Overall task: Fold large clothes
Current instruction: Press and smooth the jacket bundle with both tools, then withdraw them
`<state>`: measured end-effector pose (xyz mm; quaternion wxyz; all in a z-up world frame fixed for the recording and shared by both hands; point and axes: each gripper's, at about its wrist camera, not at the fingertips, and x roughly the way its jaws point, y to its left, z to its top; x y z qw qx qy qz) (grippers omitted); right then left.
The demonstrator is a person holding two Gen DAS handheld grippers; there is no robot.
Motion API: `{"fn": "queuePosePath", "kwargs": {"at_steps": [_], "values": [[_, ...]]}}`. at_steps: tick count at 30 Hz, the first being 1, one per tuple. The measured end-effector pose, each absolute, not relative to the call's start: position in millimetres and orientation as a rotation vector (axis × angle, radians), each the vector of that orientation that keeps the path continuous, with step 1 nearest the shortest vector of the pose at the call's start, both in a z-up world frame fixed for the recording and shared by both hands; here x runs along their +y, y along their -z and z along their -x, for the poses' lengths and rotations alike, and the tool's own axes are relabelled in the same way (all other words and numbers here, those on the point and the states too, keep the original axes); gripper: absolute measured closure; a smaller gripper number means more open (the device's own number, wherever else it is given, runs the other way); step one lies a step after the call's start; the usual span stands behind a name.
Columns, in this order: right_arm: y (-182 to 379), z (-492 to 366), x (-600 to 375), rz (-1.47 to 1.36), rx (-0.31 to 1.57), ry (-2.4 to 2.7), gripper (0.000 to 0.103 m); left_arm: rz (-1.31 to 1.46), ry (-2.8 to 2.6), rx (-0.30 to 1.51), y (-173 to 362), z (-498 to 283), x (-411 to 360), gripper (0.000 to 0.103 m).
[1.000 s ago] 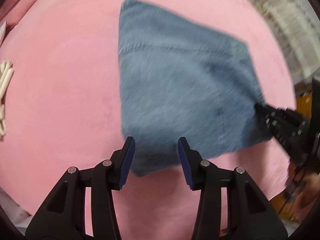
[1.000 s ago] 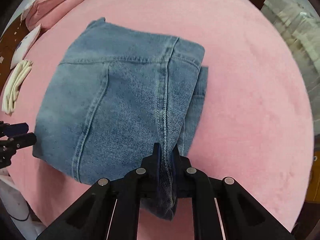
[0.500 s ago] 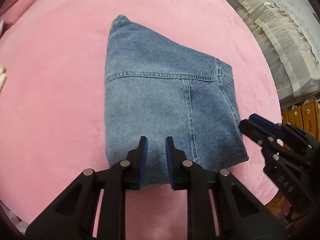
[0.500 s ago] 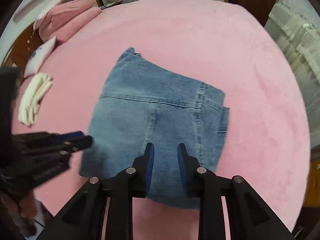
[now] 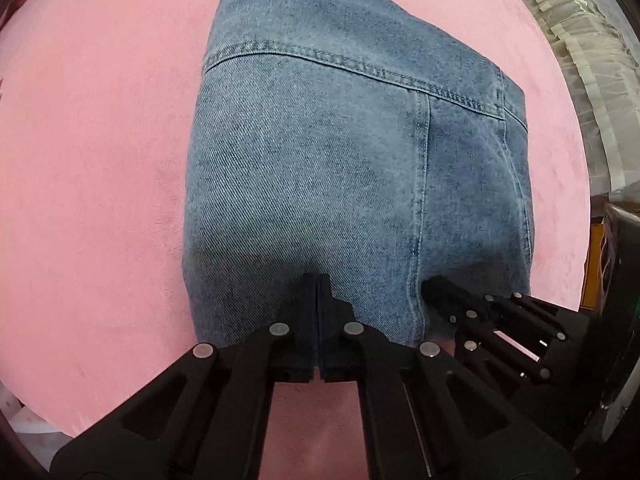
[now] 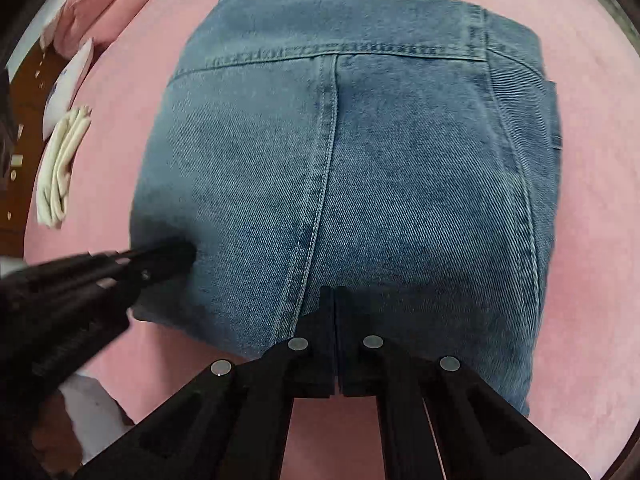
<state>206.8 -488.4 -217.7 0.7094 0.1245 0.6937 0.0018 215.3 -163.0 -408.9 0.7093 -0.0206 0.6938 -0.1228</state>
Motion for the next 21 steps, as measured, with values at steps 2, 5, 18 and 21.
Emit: {"fn": "queuePosePath", "kwargs": {"at_steps": [2, 5, 18, 21], "values": [[218.8, -206.1, -490.9, -0.273, 1.542, -0.005, 0.102, 0.035, 0.281, 1.536, 407.3, -214.5, -162.9, 0.102], [216.2, -197.5, -503.0, -0.190, 1.539, 0.052, 0.102, -0.008, 0.268, 1.517, 403.2, -212.4, -160.4, 0.102], [214.3, -172.6, -494.1, -0.477, 1.520, 0.073, 0.103, 0.299, 0.265, 1.628, 407.9, -229.1, -132.0, 0.102], [216.9, -189.7, -486.0, -0.533, 1.496, 0.061, 0.103, 0.371, 0.288, 1.596, 410.4, -246.3, -129.2, 0.102]]}}
